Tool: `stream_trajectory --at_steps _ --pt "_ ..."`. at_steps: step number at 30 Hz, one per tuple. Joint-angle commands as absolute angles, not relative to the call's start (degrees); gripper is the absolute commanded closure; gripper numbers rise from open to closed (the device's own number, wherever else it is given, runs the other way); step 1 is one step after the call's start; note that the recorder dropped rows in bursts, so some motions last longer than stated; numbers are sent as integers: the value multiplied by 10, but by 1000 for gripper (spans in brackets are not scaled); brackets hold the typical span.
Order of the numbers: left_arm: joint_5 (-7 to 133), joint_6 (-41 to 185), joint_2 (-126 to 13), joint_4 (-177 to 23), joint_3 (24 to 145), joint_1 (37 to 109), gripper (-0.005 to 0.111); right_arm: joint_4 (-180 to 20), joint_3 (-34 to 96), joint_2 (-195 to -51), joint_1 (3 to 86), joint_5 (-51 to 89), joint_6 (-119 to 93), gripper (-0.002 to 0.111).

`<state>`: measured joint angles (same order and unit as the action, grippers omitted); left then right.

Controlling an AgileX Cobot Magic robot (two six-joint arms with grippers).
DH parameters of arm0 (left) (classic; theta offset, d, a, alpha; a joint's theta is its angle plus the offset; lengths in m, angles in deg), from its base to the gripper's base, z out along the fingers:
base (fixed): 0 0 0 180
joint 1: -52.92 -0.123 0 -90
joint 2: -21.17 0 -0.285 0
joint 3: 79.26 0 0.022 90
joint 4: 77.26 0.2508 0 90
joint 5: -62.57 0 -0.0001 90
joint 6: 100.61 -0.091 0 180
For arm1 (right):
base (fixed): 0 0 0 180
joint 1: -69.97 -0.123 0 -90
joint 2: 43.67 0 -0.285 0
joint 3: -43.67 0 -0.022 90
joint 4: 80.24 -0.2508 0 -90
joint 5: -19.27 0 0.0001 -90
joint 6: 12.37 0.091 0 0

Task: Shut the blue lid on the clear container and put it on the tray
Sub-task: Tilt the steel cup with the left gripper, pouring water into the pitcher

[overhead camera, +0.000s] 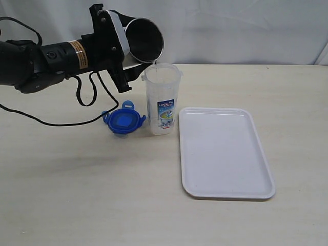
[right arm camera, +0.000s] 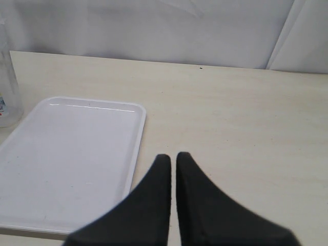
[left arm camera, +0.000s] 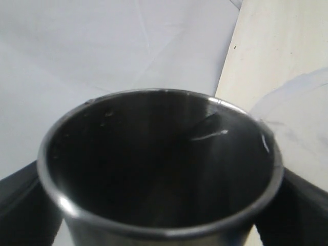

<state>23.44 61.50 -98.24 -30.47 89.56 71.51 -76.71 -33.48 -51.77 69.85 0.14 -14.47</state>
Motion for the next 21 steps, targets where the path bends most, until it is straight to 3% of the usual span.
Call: stream_trajectory --at_steps 1,21 --pt "199 596 -972 -315 906 717 107 -768 -335 -515 698 0 -145 104" --pt "202 548 -972 -315 906 717 107 -768 -335 -515 698 0 -145 104"
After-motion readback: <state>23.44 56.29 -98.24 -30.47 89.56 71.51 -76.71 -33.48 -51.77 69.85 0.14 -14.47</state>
